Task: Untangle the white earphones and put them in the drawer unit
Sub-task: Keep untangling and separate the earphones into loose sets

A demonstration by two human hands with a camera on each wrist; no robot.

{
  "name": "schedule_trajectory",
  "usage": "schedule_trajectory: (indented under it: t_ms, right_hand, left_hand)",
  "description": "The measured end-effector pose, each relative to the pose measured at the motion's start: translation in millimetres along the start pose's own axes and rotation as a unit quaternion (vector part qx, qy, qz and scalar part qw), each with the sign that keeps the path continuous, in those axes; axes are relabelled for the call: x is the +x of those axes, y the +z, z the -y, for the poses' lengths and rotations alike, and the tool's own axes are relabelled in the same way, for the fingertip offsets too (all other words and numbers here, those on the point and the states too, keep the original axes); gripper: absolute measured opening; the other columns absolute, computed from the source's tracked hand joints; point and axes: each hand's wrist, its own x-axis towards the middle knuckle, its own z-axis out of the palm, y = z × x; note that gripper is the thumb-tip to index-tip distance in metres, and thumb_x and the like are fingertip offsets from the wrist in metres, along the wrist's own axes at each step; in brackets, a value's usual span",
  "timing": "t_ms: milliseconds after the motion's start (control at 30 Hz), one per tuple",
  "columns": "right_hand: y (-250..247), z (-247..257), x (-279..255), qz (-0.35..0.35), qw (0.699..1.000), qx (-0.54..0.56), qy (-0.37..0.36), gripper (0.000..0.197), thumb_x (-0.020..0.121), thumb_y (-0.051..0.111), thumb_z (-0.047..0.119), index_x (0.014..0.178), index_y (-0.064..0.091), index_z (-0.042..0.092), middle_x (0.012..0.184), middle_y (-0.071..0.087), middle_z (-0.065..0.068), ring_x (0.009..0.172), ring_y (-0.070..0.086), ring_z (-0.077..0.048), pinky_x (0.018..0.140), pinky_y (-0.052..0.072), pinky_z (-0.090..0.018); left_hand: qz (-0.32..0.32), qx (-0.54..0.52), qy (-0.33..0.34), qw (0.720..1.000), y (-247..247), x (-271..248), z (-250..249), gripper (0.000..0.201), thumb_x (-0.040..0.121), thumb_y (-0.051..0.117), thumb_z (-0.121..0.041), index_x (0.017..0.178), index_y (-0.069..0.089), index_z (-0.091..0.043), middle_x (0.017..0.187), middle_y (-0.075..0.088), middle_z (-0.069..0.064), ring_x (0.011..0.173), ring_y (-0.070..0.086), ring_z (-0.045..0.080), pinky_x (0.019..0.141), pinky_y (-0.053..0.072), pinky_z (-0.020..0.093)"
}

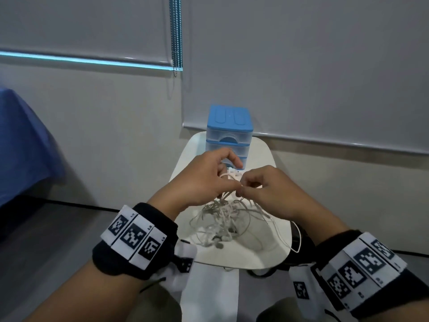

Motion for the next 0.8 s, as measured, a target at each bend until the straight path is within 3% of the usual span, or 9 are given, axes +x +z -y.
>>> schedule_trajectory:
  t_ms: [100,167,233,300,433,533,667,733,800]
  right_hand:
    - [0.4,-8.9,6.5,-0.008,1.000,-0.016,0.009,0.021,0.084,0.074,0.016,0.065,0.066,0.017,0.059,0.061,0.004,0.057,0.050,-0.005,0.064,0.043,-0.029]
    - [7.8,-17.7,9.5,0.010,0.999,-0.039,0.025,0.031,0.086,0.074,0.015,0.058,0.060,0.020,0.050,0.055,0.013,0.051,0.047,-0.002,0.058,0.038,-0.021]
    - [17.6,-28.7,10.9,0.027,0.997,-0.042,0.055,0.032,0.087,0.075,0.017,0.058,0.059,0.017,0.049,0.053,0.013,0.050,0.044,-0.002,0.057,0.037,-0.021]
    - [22.4,-35.4,10.1,0.034,0.997,0.018,0.070,0.025,0.085,0.076,0.013,0.064,0.063,0.015,0.056,0.055,0.012,0.055,0.046,-0.004,0.062,0.041,-0.024]
    - [13.7,-29.0,8.4,-0.024,0.982,0.185,0.012,0.015,0.085,0.080,0.007,0.092,0.077,0.019,0.093,0.072,-0.001,0.083,0.065,-0.010,0.082,0.053,-0.026]
    - [4.3,-18.6,11.5,-0.045,0.996,0.073,-0.002,0.007,0.093,0.075,0.027,0.094,0.082,0.029,0.103,0.067,0.002,0.094,0.063,-0.014,0.089,0.050,-0.030]
    - [-6.4,-8.8,13.7,-0.019,0.998,0.060,-0.025,0.013,0.092,0.075,0.024,0.093,0.076,0.036,0.090,0.062,0.009,0.072,0.055,-0.001,0.075,0.046,-0.024]
    - [-5.9,-3.5,12.7,0.056,0.997,0.051,-0.025,0.010,0.092,0.074,0.025,0.099,0.071,0.033,0.077,0.062,0.006,0.064,0.053,-0.002,0.067,0.043,-0.023]
    - [-4.8,1.4,11.8,0.068,0.998,0.005,-0.007,0.012,0.099,0.064,0.030,0.092,0.073,0.028,0.064,0.063,0.004,0.058,0.054,-0.004,0.064,0.044,-0.026]
  left_hand:
    - [-0.025,0.101,-0.002,0.995,-5.5,2.6,-9.0,0.016,0.094,0.068,-0.014,0.086,0.073,-0.027,0.048,0.049,-0.016,0.054,0.058,0.017,0.059,0.048,0.029]
    - [-0.042,0.050,-0.009,0.998,-8.3,3.0,-12.4,0.021,0.096,0.061,-0.008,0.086,0.074,-0.020,0.053,0.055,-0.014,0.055,0.063,0.018,0.063,0.051,0.032]
    - [-0.050,-0.065,0.011,0.997,-9.0,3.3,-13.5,0.020,0.098,0.055,0.000,0.091,0.072,-0.010,0.064,0.063,-0.004,0.059,0.061,0.018,0.070,0.054,0.035]
    - [-0.063,-0.146,0.038,0.986,-9.0,3.3,-13.0,0.022,0.099,0.052,0.004,0.091,0.069,-0.007,0.076,0.068,0.003,0.062,0.058,0.018,0.072,0.052,0.030]
    - [-0.059,-0.166,0.063,0.982,-7.8,2.6,-5.9,0.025,0.100,0.050,0.005,0.091,0.067,-0.011,0.091,0.071,0.006,0.066,0.056,0.019,0.074,0.049,0.026]
    - [-0.034,-0.206,0.082,0.974,-6.3,2.9,-2.8,0.022,0.099,0.053,0.008,0.098,0.066,-0.008,0.092,0.070,0.010,0.071,0.060,0.017,0.073,0.052,0.024]
    - [-0.005,-0.255,0.103,0.961,-5.3,5.7,-2.2,0.022,0.097,0.054,0.012,0.103,0.064,-0.007,0.089,0.070,0.009,0.068,0.060,0.016,0.071,0.052,0.025]
    - [0.005,-0.266,0.113,0.957,-6.3,5.5,-5.5,0.023,0.097,0.054,0.011,0.106,0.064,-0.008,0.090,0.071,0.008,0.066,0.060,0.018,0.071,0.052,0.027]
    - [0.018,-0.305,0.101,0.947,-6.8,5.0,-11.3,0.023,0.100,0.051,0.006,0.114,0.061,-0.009,0.091,0.070,0.012,0.062,0.060,0.021,0.067,0.053,0.029]
